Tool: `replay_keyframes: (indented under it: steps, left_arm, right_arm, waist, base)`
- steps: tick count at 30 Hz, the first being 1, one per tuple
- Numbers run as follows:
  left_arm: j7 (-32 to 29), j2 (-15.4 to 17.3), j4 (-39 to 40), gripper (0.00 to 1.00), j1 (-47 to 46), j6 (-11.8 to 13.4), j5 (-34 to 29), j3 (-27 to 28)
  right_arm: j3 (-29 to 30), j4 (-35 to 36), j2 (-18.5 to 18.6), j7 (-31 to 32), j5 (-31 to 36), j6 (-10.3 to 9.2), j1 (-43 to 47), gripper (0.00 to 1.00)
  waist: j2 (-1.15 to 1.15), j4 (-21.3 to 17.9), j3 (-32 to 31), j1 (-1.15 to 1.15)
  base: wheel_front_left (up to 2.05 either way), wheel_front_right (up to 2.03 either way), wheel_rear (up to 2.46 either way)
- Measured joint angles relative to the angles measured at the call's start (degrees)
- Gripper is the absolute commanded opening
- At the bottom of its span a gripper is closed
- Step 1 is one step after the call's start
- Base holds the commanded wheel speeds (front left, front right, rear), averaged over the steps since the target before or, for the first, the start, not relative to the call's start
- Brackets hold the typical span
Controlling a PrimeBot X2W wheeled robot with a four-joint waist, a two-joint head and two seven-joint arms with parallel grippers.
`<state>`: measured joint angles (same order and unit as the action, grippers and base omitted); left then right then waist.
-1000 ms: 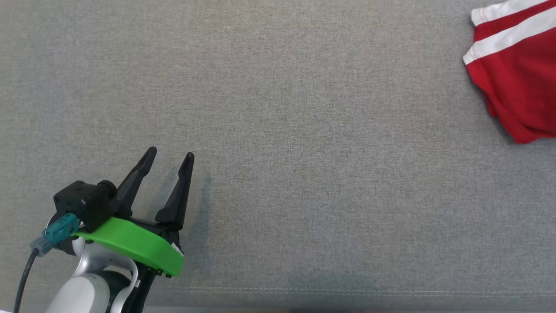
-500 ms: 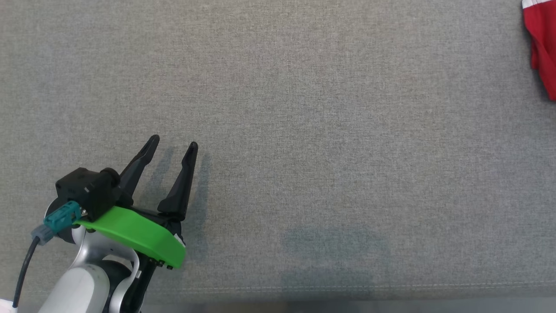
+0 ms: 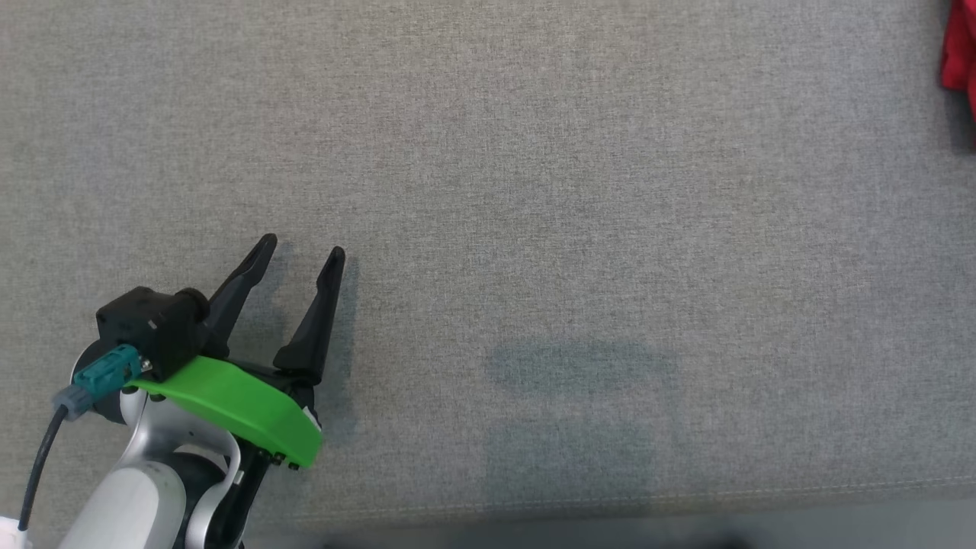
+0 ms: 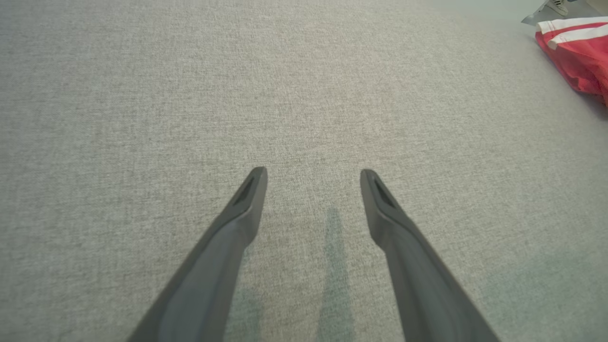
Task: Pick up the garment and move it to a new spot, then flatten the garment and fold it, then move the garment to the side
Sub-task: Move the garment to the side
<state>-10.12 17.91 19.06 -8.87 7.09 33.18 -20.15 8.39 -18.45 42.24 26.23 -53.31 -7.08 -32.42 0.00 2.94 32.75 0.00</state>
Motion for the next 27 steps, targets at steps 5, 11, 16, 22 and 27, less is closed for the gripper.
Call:
replay_keyframes:
  steps: [5,11,16,22,27]
  left_arm:
    - [-0.4,-0.3,0.6,1.00,-0.1,0.0,-0.2,1.1]
    - [-0.5,-0.8,1.5,1.00,-0.8,0.0,-0.2,1.6]
    - [-0.5,-1.1,1.6,1.00,-1.3,0.0,-0.5,1.9]
    - [0.7,-2.8,0.3,1.00,-2.5,0.0,-0.4,1.9]
    - [2.9,-4.7,-2.0,1.00,-2.6,0.0,0.4,2.0]
  right_arm:
    - [1.6,-3.2,0.2,-5.3,3.7,-0.02,-0.5,1.00]
    - [1.9,-8.2,-0.1,-9.8,7.7,-0.08,-0.4,1.00]
    - [0.9,-11.1,-3.3,-12.6,8.5,-0.08,-0.1,1.00]
    - [-0.3,-12.7,-5.2,-16.1,9.5,-0.08,-0.1,1.00]
    - [-2.1,-11.5,-3.7,-19.6,12.5,1.51,1.2,1.00]
  waist:
    - [0.00,-0.7,1.4,0.00]
    - [0.00,-1.3,3.0,0.00]
    - [0.00,-1.7,3.6,0.00]
    - [0.00,-1.7,2.6,0.00]
    - [0.00,-1.6,0.2,0.00]
  base:
    - [0.00,0.00,0.00]
    - [0.00,0.00,0.00]
    - [0.00,0.00,0.00]
    - [0.00,0.00,0.00]
    - [0.00,0.00,0.00]
